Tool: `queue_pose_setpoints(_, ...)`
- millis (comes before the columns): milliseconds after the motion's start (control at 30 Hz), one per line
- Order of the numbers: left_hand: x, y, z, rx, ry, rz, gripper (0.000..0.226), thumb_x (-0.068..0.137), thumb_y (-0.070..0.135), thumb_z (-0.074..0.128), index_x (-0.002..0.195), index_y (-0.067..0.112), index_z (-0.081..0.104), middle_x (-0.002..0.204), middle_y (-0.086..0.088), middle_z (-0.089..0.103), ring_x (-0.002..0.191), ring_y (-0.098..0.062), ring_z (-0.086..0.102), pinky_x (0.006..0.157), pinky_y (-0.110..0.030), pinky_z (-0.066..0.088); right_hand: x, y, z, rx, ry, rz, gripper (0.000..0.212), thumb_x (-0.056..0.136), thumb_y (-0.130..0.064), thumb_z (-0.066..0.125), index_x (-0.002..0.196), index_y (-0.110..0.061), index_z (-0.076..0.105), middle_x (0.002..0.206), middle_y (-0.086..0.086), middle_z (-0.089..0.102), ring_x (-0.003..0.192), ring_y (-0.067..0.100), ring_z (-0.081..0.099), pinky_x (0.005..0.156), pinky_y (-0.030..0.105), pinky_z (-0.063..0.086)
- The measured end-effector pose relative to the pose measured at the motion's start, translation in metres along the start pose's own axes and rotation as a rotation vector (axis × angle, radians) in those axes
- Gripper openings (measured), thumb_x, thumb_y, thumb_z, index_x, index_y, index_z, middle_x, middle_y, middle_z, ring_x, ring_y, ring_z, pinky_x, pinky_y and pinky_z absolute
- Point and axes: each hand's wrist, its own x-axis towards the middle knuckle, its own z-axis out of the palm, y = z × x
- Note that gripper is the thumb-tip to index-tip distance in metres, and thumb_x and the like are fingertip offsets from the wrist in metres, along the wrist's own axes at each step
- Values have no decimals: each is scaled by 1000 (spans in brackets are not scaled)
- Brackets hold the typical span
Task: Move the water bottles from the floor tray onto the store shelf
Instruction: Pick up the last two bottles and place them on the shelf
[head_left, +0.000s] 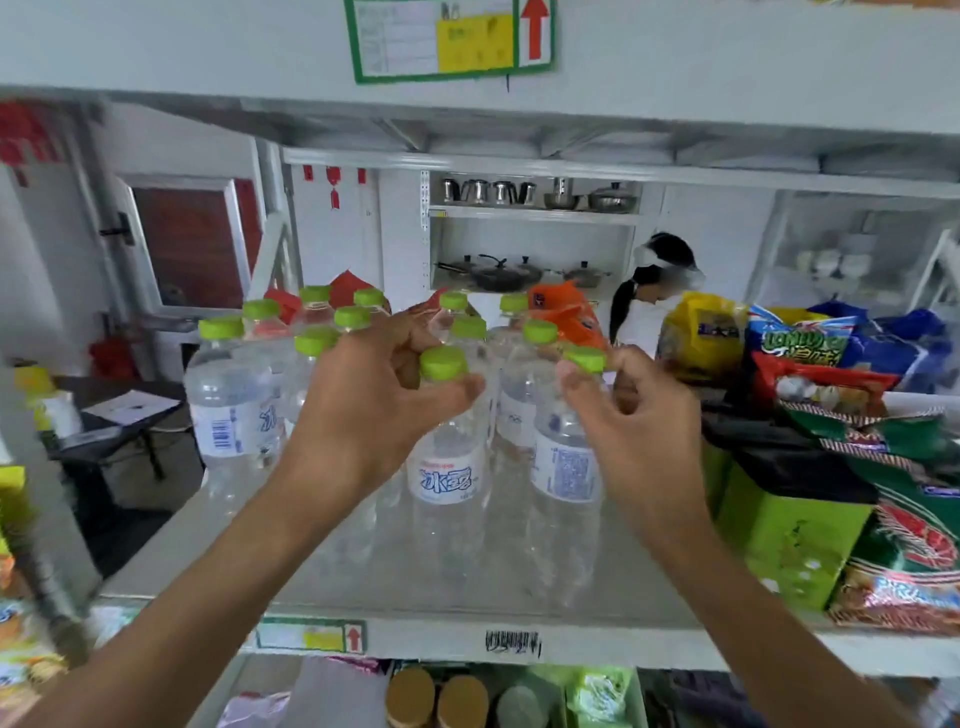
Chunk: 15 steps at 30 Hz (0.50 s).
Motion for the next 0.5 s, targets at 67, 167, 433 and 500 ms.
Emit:
queue_pose_setpoints(67,-7,1,6,25,38,-4,32,74,47,82,78,22,63,48,7,35,47,-14,36,46,-49,52,-11,3,9,59,70,-24,37,87,-60,64,87,-23,68,60,5,59,54,24,49,48,39,43)
queue_pose_setpoints(167,-14,5,18,64,108,-25,37,71,55,77,86,22,68,49,4,29,47,-15,35,49,-50,53,-27,10,11,115,59,-25,31,86,-58,65,103,-32,69,65,-17,62,55,6,52,52,18,39)
queue_pose_setpoints(433,-36,-23,35,74,103,-158,67,55,68,74,114,35,67,48,0,38,40,-14,41,50,-32,55,-85,80,12,-121,-217,289,92,26,-110,44,96,-52,56,60,-8,54,68,-9,59,58,4,43)
queue_pose_setpoints(500,-40,-35,40,17,101,-188,57,57,70,80,101,37,68,47,-6,36,45,-29,47,50,-40,56,-89,81,10,-180,-240,327,106,23,-111,35,110,-52,51,64,-7,53,73,-8,59,57,6,43)
